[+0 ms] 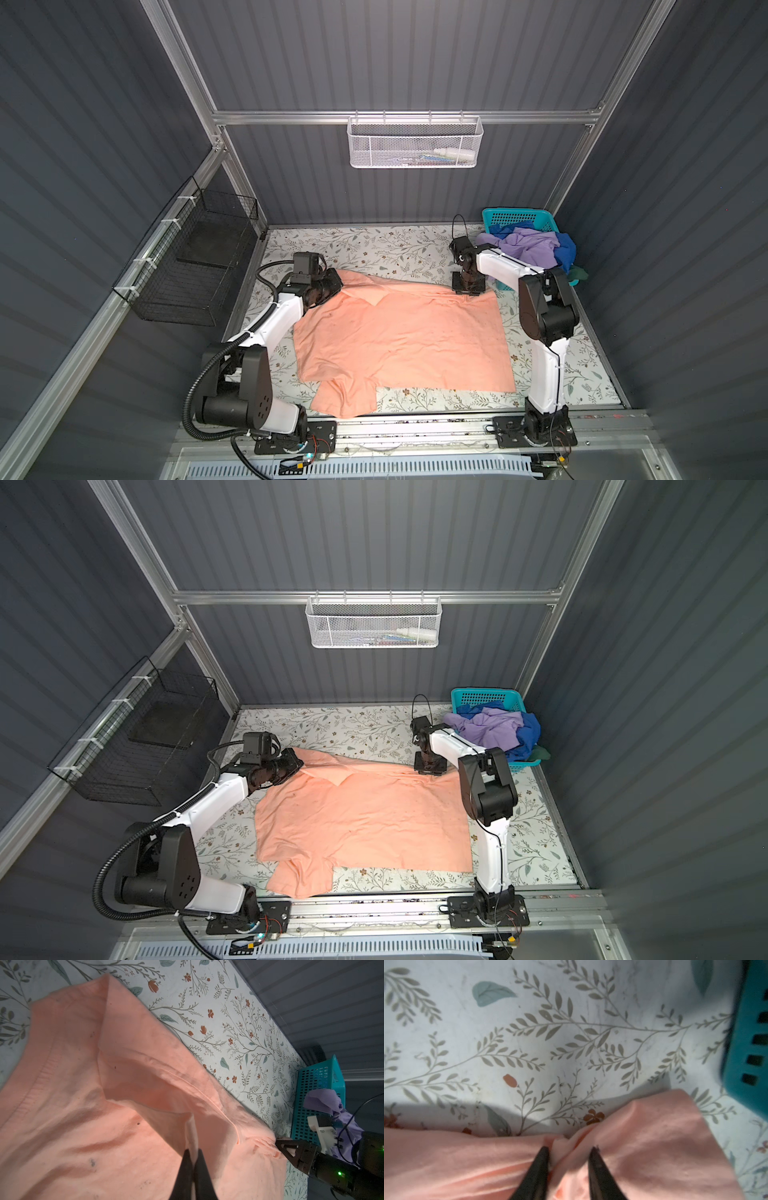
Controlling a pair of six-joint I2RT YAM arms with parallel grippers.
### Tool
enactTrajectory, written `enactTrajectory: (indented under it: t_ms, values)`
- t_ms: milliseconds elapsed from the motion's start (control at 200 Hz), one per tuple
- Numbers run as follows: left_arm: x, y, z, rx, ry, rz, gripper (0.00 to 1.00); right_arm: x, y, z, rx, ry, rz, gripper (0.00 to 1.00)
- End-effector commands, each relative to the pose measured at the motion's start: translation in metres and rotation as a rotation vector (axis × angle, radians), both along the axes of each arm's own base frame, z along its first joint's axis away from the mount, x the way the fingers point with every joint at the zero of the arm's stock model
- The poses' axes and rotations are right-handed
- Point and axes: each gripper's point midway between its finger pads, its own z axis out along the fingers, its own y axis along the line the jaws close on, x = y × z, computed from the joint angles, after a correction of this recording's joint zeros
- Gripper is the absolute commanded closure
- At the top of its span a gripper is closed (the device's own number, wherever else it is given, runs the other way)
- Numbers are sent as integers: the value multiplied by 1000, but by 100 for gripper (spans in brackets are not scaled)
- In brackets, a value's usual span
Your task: Fold and stack the t-shirts
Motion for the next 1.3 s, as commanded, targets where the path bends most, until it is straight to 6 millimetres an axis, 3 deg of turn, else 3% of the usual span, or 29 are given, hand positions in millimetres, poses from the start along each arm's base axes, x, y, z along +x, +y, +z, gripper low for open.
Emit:
enactTrajectory:
  t_ms: [0, 120, 260, 375, 495, 590, 766, 816, 851, 901, 971, 1066, 1151, 1296]
  values:
    - [12, 1, 6, 2, -15, -3, 100, 15, -1, 6, -13, -29, 21, 84]
    - [24, 1, 10, 0, -35, 6, 100, 40, 6, 20, -13, -77, 59, 96]
    - [41, 2, 16, -18, -57, 20, 100, 78, 14, 39, -27, -166, 103, 100]
    - [43, -2, 25, -37, -77, 7, 100, 86, 14, 59, -44, -236, 102, 100]
    - [26, 6, 25, -16, -88, 34, 100, 63, 13, 67, -66, -314, 75, 100]
    - [4, 13, 13, -3, -65, 54, 100, 29, 15, 63, -76, -353, 59, 94]
    - [-31, 15, -29, -15, 36, 64, 100, -37, 13, 27, -62, -281, -27, 83]
    - [-37, 16, -38, -7, 65, 63, 100, -51, 13, 18, -42, -246, -55, 80]
    - [-41, 17, -43, -1, 77, 60, 100, -58, 14, 14, -30, -228, -71, 70]
    - [-45, 17, -50, 6, 93, 58, 100, -67, 11, 10, -33, -206, -91, 70]
    - [-48, 19, -54, 16, 101, 59, 100, -75, 13, 10, -22, -192, -87, 68]
    - [-49, 19, -59, 22, 113, 52, 100, -81, 17, 20, 9, -198, -80, 54]
    - [-49, 18, -61, 21, 117, 47, 100, -78, 20, 44, 37, -220, -86, 40]
    - [-53, 19, -66, 22, 126, 52, 100, -66, 24, 80, 85, -274, -117, 34]
